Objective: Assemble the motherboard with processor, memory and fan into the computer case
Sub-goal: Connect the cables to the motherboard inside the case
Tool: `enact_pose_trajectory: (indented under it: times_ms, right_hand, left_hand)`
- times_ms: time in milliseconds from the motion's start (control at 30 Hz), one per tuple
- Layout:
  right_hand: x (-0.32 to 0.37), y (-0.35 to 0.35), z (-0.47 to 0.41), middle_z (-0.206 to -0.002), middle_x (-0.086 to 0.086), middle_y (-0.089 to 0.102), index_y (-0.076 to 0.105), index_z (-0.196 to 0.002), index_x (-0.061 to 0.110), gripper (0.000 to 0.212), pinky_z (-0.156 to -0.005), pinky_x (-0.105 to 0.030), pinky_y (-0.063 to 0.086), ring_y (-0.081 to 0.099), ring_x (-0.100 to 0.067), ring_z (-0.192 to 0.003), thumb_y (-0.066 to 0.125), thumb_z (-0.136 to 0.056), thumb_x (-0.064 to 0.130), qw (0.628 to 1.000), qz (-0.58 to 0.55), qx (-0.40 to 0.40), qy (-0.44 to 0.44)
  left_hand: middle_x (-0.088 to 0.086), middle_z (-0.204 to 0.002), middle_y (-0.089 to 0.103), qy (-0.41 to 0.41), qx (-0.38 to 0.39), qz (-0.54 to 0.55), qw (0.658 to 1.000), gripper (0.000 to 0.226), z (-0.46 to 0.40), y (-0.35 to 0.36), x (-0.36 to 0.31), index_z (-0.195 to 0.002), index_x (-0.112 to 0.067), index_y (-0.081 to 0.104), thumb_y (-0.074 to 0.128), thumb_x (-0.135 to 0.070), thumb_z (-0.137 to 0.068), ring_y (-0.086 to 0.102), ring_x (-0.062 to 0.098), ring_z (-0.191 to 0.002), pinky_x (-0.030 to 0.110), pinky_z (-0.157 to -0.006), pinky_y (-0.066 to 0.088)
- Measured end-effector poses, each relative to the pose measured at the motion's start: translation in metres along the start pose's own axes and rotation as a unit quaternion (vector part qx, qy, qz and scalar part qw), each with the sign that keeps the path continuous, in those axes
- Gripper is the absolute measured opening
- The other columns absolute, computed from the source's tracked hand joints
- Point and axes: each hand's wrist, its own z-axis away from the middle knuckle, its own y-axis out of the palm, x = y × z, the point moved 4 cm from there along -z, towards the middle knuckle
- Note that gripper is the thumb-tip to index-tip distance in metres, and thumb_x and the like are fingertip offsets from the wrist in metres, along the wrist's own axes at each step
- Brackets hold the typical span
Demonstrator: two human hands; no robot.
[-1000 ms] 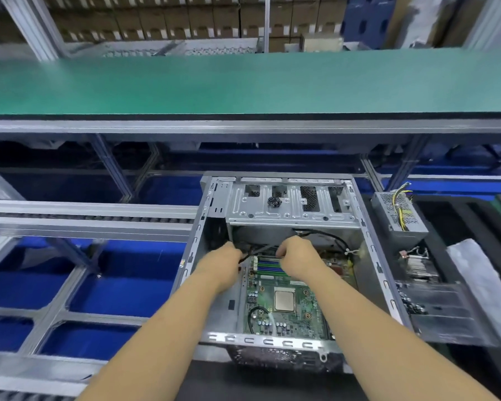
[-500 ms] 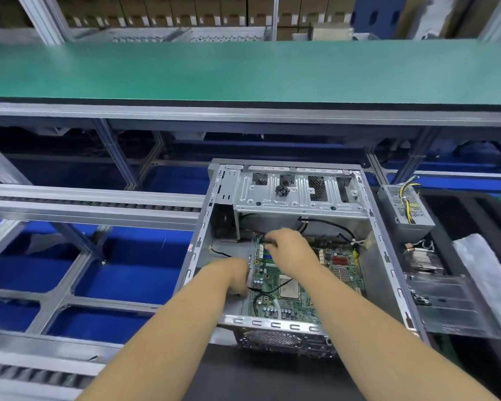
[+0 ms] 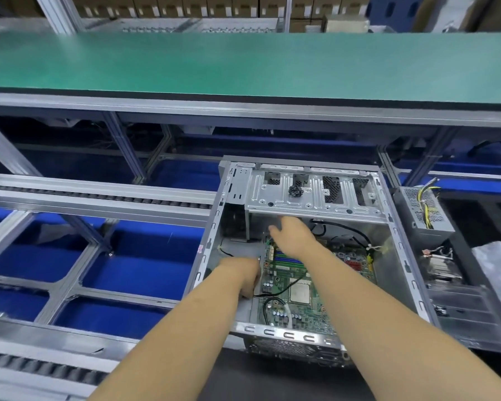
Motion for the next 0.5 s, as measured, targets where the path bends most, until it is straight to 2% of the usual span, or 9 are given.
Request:
enact_pose_trajectory:
  times_ms: [100,200,233,300,333,367,400,433,500]
  right_hand:
    - [-0.013,-0.009,0.005,-0.066,-0.004,0.045,0.043,-0.077,0.013,0.034,-0.053,-0.032,0.032,0.042,-0.019,-0.057,0.047,-0.105,0.031,0.999,0.022,-0.028,0.031]
    - [-0.026,-0.012,0.012,-0.068,-0.003,0.047,0.041,-0.073,0.014,0.035,-0.051,-0.032,0.032,0.045,-0.021,-0.059,0.049,-0.103,0.028,0.996,0.021,-0.059,0.06]
    - [-0.027,-0.012,0.014,-0.074,-0.004,0.053,0.047,-0.078,0.01,0.03,-0.054,-0.032,0.037,0.051,-0.023,-0.064,0.049,-0.102,0.028,0.997,0.027,-0.053,0.053]
    - [-0.027,-0.01,0.019,-0.106,-0.01,0.066,0.061,-0.112,0.006,0.027,-0.071,-0.037,0.049,0.062,-0.031,-0.091,0.051,-0.101,0.028,0.999,0.052,-0.013,-0.002]
    - [-0.025,-0.008,0.023,-0.124,-0.01,0.063,0.06,-0.13,0.011,0.035,-0.084,-0.04,0.052,0.062,-0.032,-0.106,0.052,-0.101,0.029,0.996,0.075,0.007,-0.037]
    - [-0.024,-0.007,0.026,-0.132,-0.007,0.058,0.059,-0.138,0.015,0.04,-0.092,-0.039,0.05,0.059,-0.03,-0.114,0.053,-0.101,0.03,0.993,0.091,0.022,-0.066]
    - [-0.024,-0.006,0.029,-0.131,-0.003,0.056,0.061,-0.136,0.018,0.038,-0.094,-0.037,0.048,0.058,-0.028,-0.115,0.056,-0.101,0.031,0.992,0.09,0.026,-0.083]
    - [-0.025,-0.006,0.032,-0.123,0.001,0.056,0.065,-0.126,0.021,0.03,-0.09,-0.034,0.047,0.059,-0.025,-0.11,0.059,-0.099,0.032,0.993,0.075,0.016,-0.093]
    - [-0.032,-0.01,0.034,-0.101,0.008,0.056,0.059,-0.102,0.026,0.01,-0.072,-0.031,0.043,0.059,-0.021,-0.091,0.063,-0.096,0.033,0.994,0.052,-0.021,-0.095]
  left_hand:
    - [0.0,-0.097,0.068,0.018,-0.001,0.003,1.0,0.02,0.0,-0.003,-0.003,-0.098,-0.016,0.065,0.073,-0.024,-0.081,0.062,0.022,-0.089,0.038,-0.084,0.054]
    - [-0.001,-0.09,0.063,0.027,-0.022,0.002,0.999,0.01,-0.002,-0.005,-0.005,-0.086,-0.022,0.059,0.069,-0.02,-0.087,0.059,0.022,-0.085,0.036,-0.078,0.051]
    - [0.0,-0.091,0.064,0.026,-0.027,0.001,0.999,0.01,-0.002,-0.005,-0.006,-0.085,-0.022,0.058,0.065,-0.016,-0.089,0.061,0.024,-0.088,0.036,-0.077,0.051]
    - [0.003,-0.099,0.066,0.023,-0.038,0.0,0.999,0.013,-0.002,-0.006,-0.006,-0.086,-0.021,0.054,0.058,-0.009,-0.09,0.063,0.027,-0.096,0.039,-0.079,0.052]
    - [0.004,-0.103,0.066,0.021,-0.049,0.0,0.999,0.015,-0.001,-0.007,-0.006,-0.089,-0.021,0.052,0.054,-0.007,-0.09,0.062,0.028,-0.099,0.04,-0.08,0.052]
    - [0.005,-0.107,0.065,0.016,-0.065,0.002,0.998,0.015,-0.001,-0.008,-0.006,-0.093,-0.022,0.05,0.052,-0.007,-0.091,0.061,0.029,-0.101,0.041,-0.082,0.052]
    - [0.006,-0.111,0.063,0.008,-0.081,0.008,0.997,0.015,-0.001,-0.01,-0.005,-0.097,-0.022,0.05,0.05,-0.008,-0.092,0.06,0.03,-0.103,0.041,-0.083,0.051]
    - [0.006,-0.115,0.062,-0.005,-0.096,0.018,0.995,0.016,-0.001,-0.011,-0.003,-0.102,-0.022,0.05,0.049,-0.01,-0.093,0.06,0.03,-0.105,0.041,-0.084,0.05]
    - [0.006,-0.12,0.061,-0.035,-0.119,0.044,0.991,0.023,-0.002,-0.013,-0.001,-0.112,-0.019,0.053,0.048,-0.011,-0.092,0.059,0.029,-0.109,0.04,-0.085,0.049]
